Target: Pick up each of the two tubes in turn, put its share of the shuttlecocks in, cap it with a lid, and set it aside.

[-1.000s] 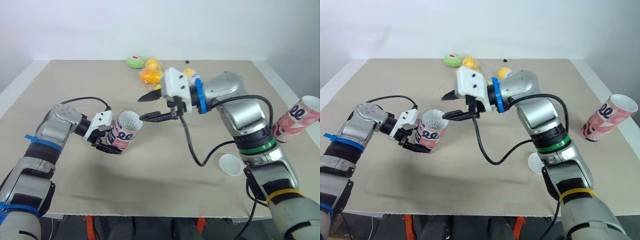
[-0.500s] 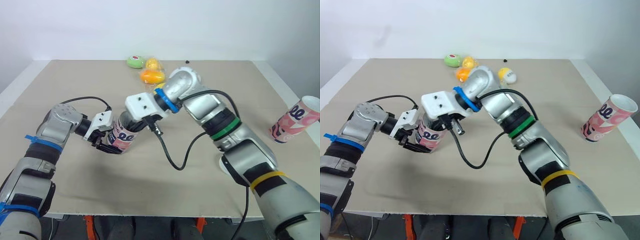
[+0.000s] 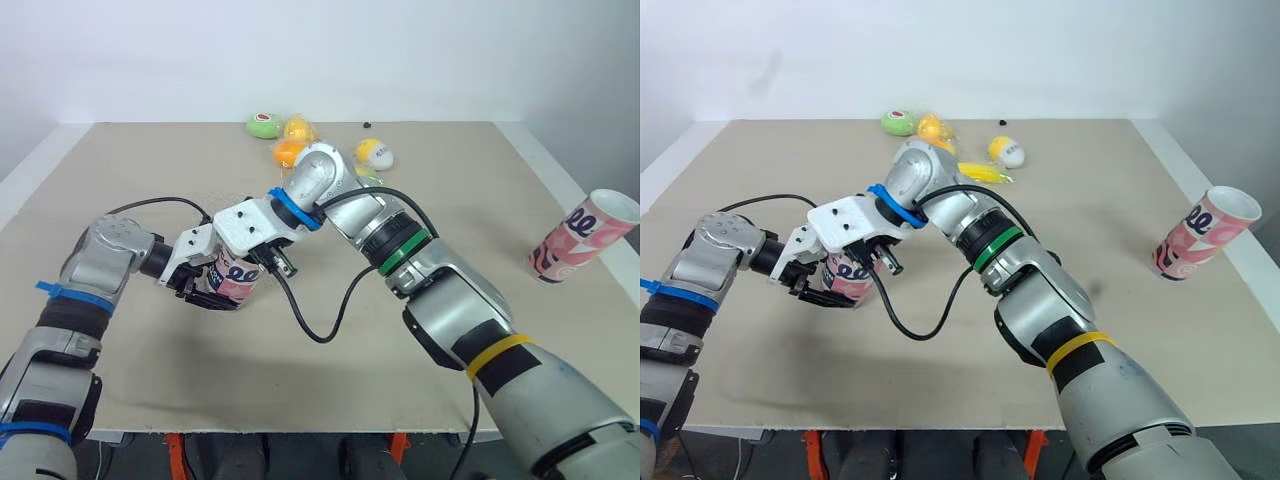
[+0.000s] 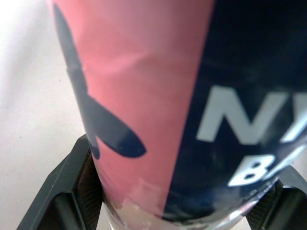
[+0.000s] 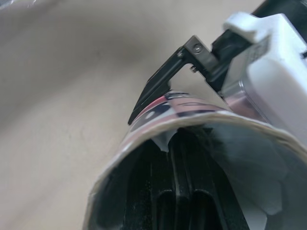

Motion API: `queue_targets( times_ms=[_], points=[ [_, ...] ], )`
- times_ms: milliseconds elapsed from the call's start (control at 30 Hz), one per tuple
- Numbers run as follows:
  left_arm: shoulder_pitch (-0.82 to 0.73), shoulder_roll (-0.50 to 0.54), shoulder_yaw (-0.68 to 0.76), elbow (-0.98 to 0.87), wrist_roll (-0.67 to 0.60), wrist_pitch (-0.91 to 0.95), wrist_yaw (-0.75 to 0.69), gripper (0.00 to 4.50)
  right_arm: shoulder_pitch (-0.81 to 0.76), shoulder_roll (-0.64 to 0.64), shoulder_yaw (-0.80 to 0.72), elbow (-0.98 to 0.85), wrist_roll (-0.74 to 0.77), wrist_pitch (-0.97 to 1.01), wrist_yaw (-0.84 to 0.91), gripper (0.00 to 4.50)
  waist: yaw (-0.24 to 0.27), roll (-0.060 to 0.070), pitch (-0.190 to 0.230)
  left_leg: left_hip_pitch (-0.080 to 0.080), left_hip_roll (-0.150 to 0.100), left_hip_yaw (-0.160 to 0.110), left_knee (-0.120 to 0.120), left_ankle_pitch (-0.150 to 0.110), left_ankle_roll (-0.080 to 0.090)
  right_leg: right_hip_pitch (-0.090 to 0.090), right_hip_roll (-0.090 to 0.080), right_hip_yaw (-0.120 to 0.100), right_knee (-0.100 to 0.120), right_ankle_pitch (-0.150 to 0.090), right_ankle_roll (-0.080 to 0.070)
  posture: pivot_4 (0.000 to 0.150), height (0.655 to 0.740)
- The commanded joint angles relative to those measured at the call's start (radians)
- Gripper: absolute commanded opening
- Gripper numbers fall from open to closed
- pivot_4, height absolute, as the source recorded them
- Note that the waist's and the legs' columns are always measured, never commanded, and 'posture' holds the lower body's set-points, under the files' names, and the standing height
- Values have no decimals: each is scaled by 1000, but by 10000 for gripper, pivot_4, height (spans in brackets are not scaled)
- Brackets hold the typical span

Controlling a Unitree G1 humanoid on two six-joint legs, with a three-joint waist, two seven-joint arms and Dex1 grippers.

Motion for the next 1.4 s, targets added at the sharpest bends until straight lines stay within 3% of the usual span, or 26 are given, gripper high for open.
queue_targets(
  times_ms=[33,167,367,467,600,667,800,1000,1400],
  points=[
    [28,-32,-49,1,27,9,2,33662,-57,-45,-116,-101,146,86,91,413,5,0,0,-1,0,-1,0,0,-1,0,0,-1,0,0,0,1500,6895],
    [14,-49,-42,21,24,-18,-2,33662,-56,-255,-95,-282,331,173,104,413,7,0,1,-3,-1,-2,0,0,-2,0,0,-1,-1,-1,0,1500,6895],
    [-5,-95,9,16,-28,-57,-3,33662,-5,-462,-142,-460,399,244,103,413,9,2,2,-5,-4,-1,0,1,-4,1,-3,1,-3,-2,1,1500,6895],
    [-12,-154,73,-5,-99,-88,25,33662,117,-639,-204,-611,414,353,101,8509,24,-2,4,-7,-5,-3,1,1,-4,1,-3,-1,-3,-3,2,1500,6895],
    [-4,-217,113,-38,-172,-77,49,33662,337,-815,-244,-837,440,450,97,27608,11,-8,8,-23,-4,-2,4,1,-5,-9,-3,-1,-6,1,-1,1500,6895],
    [-1,-247,123,-52,-199,-74,66,33662,442,-889,-252,-908,429,471,93,32182,-3,-6,9,-26,-4,-2,4,1,-5,-13,-4,0,-5,2,-1,1500,6895],
    [12,-313,129,-97,-249,-46,89,33662,634,-1020,-261,-930,354,437,68,32182,-10,-5,10,-26,-4,-2,0,1,-4,-15,-2,0,-3,-1,-4,1500,6895],
    [86,-387,82,-186,-272,-5,125,33662,762,-1084,-268,-814,249,365,20,32182,-27,-4,10,-23,-4,-1,2,1,-5,-13,-2,1,-3,0,-2,1500,6895],
    [140,-436,13,-224,-251,12,171,33662,721,-977,-234,-601,124,299,-49,32182,-25,-4,11,-23,-4,-1,2,11,-9,-12,-2,2,-3,4,6,1500,6895]
  ],
)
